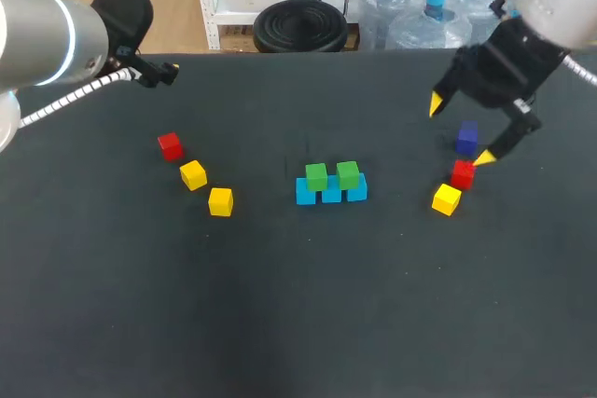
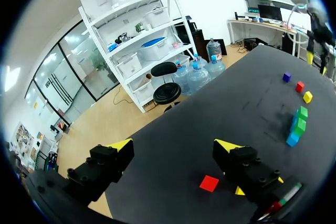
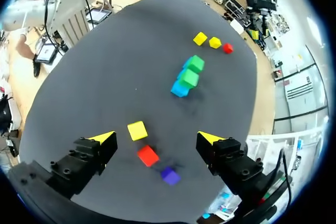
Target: Place the blue cubes, place green cubes on the blue cubes, place the yellow cubes on the green cubes, then place the red cubes on the yellow cubes, and place purple cube on the red cubes.
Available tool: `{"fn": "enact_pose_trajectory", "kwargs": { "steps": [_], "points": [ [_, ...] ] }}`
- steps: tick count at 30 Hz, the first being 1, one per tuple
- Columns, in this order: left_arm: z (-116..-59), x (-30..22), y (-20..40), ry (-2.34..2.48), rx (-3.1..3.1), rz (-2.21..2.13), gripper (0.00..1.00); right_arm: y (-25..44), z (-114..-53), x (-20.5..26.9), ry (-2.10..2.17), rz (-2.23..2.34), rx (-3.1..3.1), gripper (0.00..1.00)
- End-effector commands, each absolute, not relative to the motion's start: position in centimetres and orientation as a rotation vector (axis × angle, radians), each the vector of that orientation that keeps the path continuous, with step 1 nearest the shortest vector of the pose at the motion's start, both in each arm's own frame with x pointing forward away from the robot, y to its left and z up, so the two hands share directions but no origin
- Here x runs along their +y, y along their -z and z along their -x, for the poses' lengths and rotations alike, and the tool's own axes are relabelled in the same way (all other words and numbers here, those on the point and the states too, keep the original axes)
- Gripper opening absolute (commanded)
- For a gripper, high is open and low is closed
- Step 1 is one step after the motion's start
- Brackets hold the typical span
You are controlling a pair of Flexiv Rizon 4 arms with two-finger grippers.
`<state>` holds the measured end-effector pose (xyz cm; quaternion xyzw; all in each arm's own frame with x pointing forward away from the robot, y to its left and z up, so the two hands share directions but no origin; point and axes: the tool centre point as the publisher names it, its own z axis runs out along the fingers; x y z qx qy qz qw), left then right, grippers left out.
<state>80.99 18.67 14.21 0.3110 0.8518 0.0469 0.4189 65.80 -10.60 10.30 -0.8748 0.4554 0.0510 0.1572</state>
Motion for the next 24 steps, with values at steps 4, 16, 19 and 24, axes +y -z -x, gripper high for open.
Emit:
{"fn": "enact_pose_trajectory", "kwargs": {
  "steps": [4, 16, 19, 24],
  "points": [
    [-81.1, 18.6, -14.2, -0.12, 2.136, -0.78, 1.0, -7.0, -64.8, -9.3, -0.237, 2.567, 1.287, 1.0],
    [-81.1, 18.6, -14.2, -0.12, 2.136, -0.78, 1.0, -6.1, -64.8, -10.1, -0.243, 2.576, 1.313, 1.0],
    [-81.1, 18.6, -14.2, -0.12, 2.136, -0.78, 1.0, -6.7, -65.3, -10.1, -0.243, 2.53, 1.327, 1.0],
    [-81.1, 18.6, -14.2, -0.12, 2.136, -0.78, 1.0, -8.2, -66.4, -10.1, -0.223, 2.453, 1.342, 1.0]
  ]
}}
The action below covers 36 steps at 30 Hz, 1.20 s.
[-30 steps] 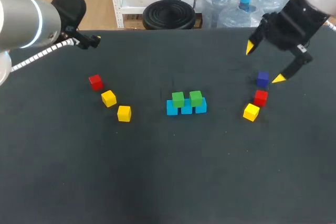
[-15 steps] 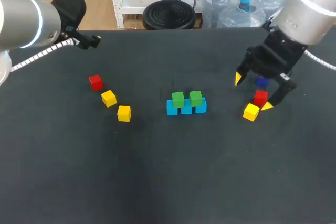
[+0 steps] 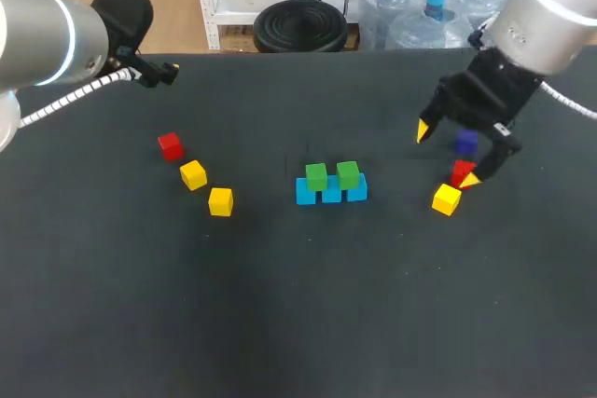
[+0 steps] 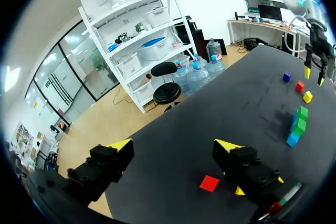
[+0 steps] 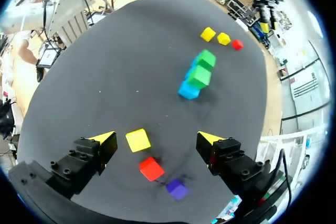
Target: Place the blue cubes, place green cubes on the blue cubes, place the yellow cubes on the green cubes, then place the red cubes on the yellow cubes, and place purple cube on the red cubes.
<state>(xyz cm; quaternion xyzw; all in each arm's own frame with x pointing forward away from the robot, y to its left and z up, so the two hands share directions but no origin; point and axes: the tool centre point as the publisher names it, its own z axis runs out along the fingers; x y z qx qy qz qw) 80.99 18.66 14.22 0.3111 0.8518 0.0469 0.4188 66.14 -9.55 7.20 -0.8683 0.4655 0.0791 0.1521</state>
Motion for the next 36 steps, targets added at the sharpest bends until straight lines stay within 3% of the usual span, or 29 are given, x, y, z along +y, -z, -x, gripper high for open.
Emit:
{"fn": "enact_pose_trajectory", "kwargs": {
  "steps": [1, 20, 36],
  "points": [
    [-81.1, 18.6, -14.2, -0.12, 2.136, -0.78, 1.0, -8.8, -66.7, -10.1, -0.221, 2.429, 1.348, 1.0],
    [-81.1, 18.6, -14.2, -0.12, 2.136, -0.78, 1.0, -22.1, -76.1, -13.7, 0.148, 1.623, 1.436, 1.0],
    [-81.1, 18.6, -14.2, -0.12, 2.136, -0.78, 1.0, -24.4, -79.3, -16.3, 0.22, 0.824, 1.47, 1.0]
  ]
}}
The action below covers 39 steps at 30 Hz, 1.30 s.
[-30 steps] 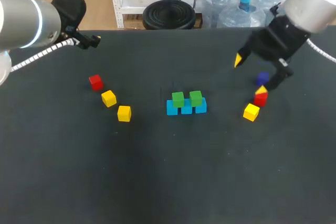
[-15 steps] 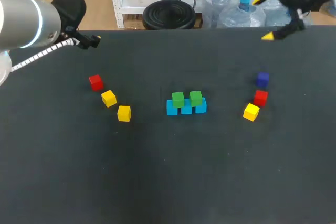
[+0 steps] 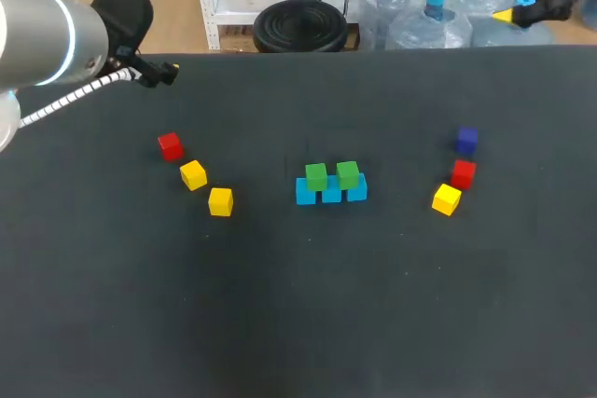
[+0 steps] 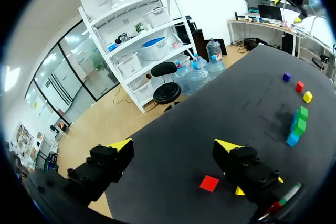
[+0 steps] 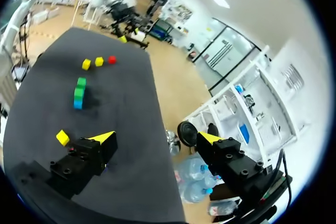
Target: Place the blue cubes, place green cubes on the blue cubes, place the yellow cubes on the green cubes, then place the red cubes on the yellow cubes, and place purple cube on the red cubes.
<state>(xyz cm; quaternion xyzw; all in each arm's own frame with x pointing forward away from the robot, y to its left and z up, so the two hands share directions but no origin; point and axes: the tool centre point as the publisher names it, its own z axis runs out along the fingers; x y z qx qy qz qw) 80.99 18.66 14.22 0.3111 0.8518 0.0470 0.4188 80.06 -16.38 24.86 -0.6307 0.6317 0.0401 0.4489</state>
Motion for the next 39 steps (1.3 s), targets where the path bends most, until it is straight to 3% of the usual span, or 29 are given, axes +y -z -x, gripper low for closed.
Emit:
{"fn": "enact_pose_trajectory", "kwargs": {
  "steps": [1, 18, 32, 39],
  "points": [
    [-81.1, 18.6, -14.2, -0.12, 2.136, -0.78, 1.0, -24.7, -79.3, -16.1, 0.231, 0.816, 1.46, 1.0],
    [-81.1, 18.6, -14.2, -0.12, 2.136, -0.78, 1.0, -24.9, -78.5, -18.3, 0.357, 0.669, 1.504, 1.0],
    [-81.1, 18.6, -14.2, -0.12, 2.136, -0.78, 1.0, -25.5, -77.7, -15.3, 0.458, 0.86, 1.402, 1.0],
    [-81.1, 18.6, -14.2, -0.12, 2.136, -0.78, 1.0, -25.1, -77.8, -17.3, 0.494, 0.787, 1.444, 1.0]
  ]
}}
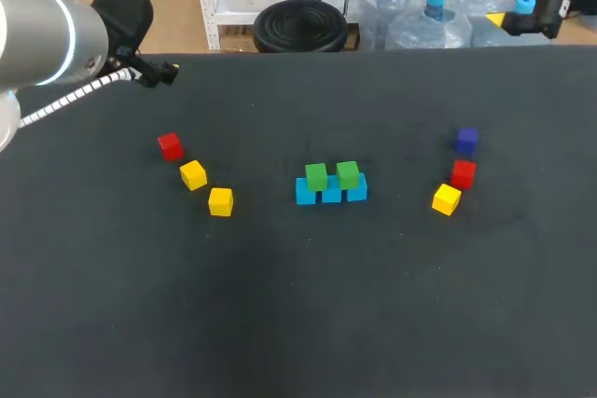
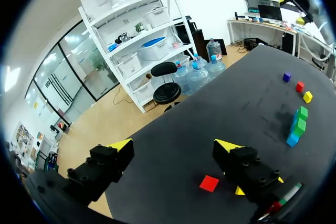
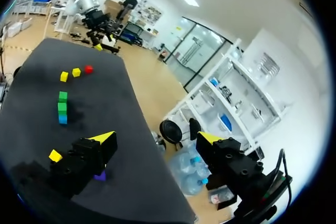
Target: Place the blue cubes, place green cubes on the blue cubes, place the yellow cubes on the green cubes, then place the red cubes on the yellow cubes, and place purple cube on the red cubes.
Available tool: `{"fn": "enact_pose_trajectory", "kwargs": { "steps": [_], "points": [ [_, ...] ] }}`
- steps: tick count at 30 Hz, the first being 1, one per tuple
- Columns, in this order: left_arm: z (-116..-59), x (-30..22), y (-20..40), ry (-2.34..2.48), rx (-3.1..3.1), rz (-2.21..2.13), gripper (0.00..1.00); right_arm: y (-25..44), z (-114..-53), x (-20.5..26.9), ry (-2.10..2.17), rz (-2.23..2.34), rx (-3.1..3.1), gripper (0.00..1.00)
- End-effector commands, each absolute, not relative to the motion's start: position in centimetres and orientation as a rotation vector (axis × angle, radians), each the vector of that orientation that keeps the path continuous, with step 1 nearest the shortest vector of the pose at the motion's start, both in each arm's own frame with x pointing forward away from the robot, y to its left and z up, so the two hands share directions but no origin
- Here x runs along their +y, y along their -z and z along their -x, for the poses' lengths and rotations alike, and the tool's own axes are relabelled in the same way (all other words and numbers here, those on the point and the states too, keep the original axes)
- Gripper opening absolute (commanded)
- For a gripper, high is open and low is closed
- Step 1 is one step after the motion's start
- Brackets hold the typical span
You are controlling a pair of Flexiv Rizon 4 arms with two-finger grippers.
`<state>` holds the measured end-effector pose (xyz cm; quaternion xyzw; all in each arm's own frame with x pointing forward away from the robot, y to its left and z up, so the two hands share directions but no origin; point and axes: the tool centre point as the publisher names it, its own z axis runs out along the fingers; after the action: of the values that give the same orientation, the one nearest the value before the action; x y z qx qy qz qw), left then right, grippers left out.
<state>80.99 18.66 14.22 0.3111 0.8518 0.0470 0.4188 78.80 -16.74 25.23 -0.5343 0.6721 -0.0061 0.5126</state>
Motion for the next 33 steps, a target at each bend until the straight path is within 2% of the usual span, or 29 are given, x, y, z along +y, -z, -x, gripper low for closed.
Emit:
{"fn": "enact_pose_trajectory", "kwargs": {
  "steps": [1, 19, 33],
  "points": [
    [-81.1, 18.6, -14.2, -0.12, 2.136, -0.78, 1.0, -25.1, -77.7, -17.4, 0.513, 0.792, 1.447, 1.0],
    [-81.1, 18.6, -14.2, -0.12, 2.136, -0.78, 1.0, -23.3, -78.3, -19.0, 0.578, 0.769, 1.502, 1.0],
    [-81.1, 18.6, -14.2, -0.12, 2.136, -0.78, 1.0, -23.2, -78.5, -18.3, 0.485, 0.813, 1.473, 1.0]
  ]
}}
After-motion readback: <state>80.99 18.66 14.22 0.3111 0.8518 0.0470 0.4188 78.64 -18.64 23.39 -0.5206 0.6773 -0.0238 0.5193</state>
